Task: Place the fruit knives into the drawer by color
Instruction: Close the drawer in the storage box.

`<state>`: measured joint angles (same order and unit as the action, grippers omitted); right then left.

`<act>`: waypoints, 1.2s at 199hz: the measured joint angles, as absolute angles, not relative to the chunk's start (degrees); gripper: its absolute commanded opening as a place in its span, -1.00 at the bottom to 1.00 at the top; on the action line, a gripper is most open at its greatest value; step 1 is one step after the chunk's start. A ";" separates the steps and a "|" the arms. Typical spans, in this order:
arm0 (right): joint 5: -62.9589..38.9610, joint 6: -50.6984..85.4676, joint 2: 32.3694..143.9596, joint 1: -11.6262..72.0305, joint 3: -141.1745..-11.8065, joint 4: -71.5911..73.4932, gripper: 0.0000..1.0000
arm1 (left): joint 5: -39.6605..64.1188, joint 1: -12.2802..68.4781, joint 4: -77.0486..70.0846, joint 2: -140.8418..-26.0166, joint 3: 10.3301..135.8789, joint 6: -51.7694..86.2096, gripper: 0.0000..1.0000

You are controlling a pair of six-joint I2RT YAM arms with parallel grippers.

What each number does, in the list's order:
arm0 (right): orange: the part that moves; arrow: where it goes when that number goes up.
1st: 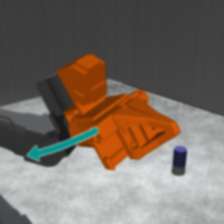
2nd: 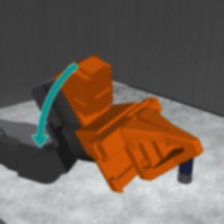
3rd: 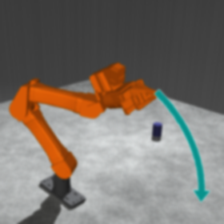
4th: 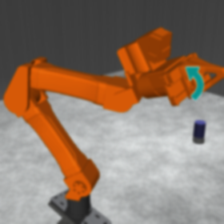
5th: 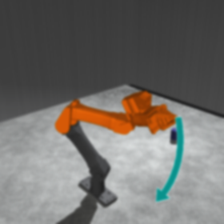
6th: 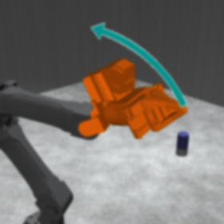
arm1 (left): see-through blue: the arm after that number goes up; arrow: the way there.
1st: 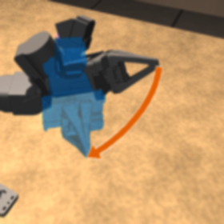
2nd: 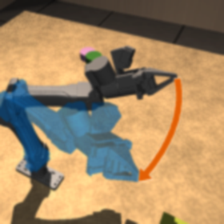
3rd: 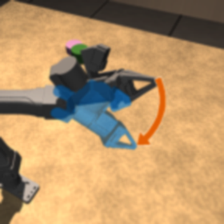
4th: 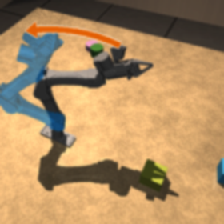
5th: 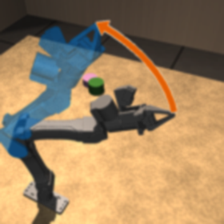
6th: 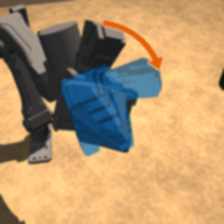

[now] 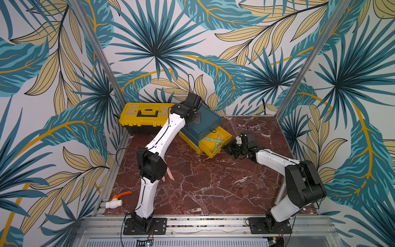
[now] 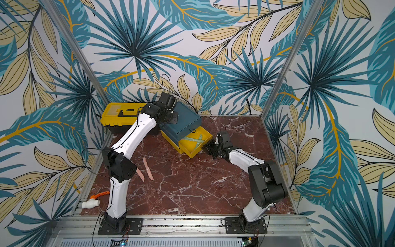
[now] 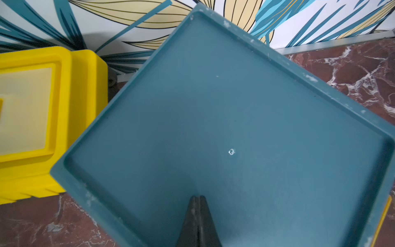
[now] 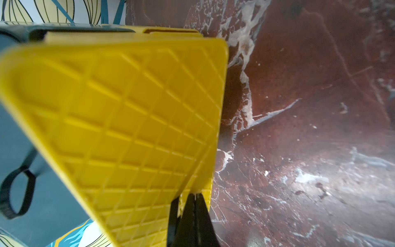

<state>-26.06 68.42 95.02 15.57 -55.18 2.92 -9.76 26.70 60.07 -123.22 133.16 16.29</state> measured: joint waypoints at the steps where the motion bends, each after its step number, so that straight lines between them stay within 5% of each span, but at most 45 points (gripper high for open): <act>1: -26.09 68.47 95.11 15.57 -55.24 3.03 -1.00 | -9.74 26.68 59.90 -123.20 133.03 16.32 -1.00; 207: -31.75 76.36 117.43 17.61 -74.30 15.27 -0.99 | -7.55 26.09 51.88 -118.93 123.61 17.52 -1.00; 216: -31.64 75.83 116.95 17.69 -73.97 14.55 -0.64 | -7.51 26.09 51.86 -118.93 123.61 17.61 -1.00; 227: -31.48 75.26 115.87 17.87 -72.88 13.78 0.12 | -7.49 26.06 51.86 -118.93 123.61 17.63 -1.00; 239: -31.33 74.52 114.13 18.00 -71.16 12.95 0.34 | -7.46 26.06 51.83 -118.93 123.61 17.76 -1.00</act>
